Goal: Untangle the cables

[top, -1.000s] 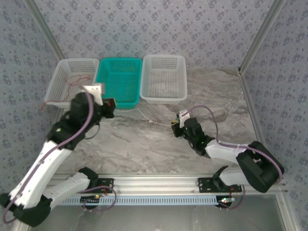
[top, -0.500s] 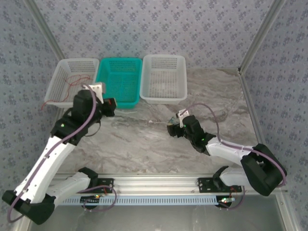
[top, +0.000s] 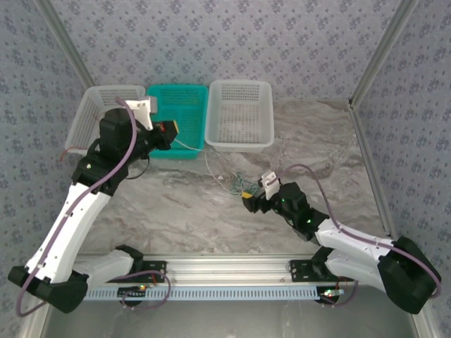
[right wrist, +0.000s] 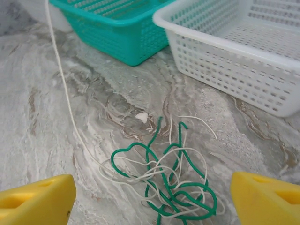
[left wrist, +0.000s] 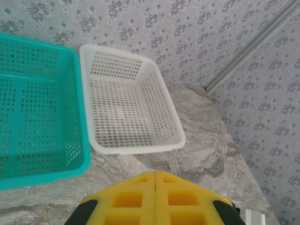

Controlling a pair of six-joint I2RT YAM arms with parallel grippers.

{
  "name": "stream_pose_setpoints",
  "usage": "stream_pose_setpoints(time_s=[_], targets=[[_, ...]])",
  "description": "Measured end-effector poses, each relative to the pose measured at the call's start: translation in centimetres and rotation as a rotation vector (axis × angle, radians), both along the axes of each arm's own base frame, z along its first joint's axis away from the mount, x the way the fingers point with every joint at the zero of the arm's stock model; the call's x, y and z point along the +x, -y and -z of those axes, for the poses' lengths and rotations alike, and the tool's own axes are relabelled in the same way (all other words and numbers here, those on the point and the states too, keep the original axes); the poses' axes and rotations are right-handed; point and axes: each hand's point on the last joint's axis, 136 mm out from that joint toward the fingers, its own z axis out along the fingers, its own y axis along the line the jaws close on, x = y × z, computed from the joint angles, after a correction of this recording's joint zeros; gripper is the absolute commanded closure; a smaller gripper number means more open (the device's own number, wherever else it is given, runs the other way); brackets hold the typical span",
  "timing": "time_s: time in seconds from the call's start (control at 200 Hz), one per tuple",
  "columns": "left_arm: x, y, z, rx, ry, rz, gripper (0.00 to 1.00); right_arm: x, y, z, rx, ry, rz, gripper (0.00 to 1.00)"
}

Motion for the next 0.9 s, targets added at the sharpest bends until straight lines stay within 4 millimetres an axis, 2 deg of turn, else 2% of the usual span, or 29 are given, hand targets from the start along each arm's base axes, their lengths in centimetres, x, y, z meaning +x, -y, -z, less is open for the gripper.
stream_pose_setpoints(time_s=[0.21, 0.34, 0.375, 0.455, 0.54, 0.695, 0.899], targets=[[-0.3, -0.2, -0.4, 0.002, -0.003, 0.0, 1.0, 0.4, -2.3, 2.9, -0.159, 0.025, -0.143, 0.13], [-0.7, -0.3, -1.8, -0.008, 0.017, 0.0, 1.0, 1.7, -4.7, 4.2, -0.234, 0.046, -0.205, 0.16], [-0.8, -0.4, -2.4, -0.013, 0.028, 0.0, 1.0, 2.2, -5.4, 4.3, -0.244, 0.057, -0.212, 0.22], [-1.1, -0.6, -3.5, -0.025, 0.053, 0.0, 1.0, 3.8, -6.8, 4.6, -0.262, 0.085, -0.215, 0.46], [-1.8, -0.9, -4.6, -0.033, 0.073, -0.002, 1.0, 5.4, -7.7, 5.3, -0.274, 0.102, -0.204, 0.57], [-3.8, -2.5, -7.0, -0.038, 0.136, -0.033, 1.0, 6.8, -6.8, 7.6, -0.292, 0.071, -0.158, 0.57], [-6.7, -6.3, -11.2, -0.006, 0.274, -0.14, 1.0, 7.3, -5.3, 8.3, -0.281, 0.041, -0.114, 0.56]])
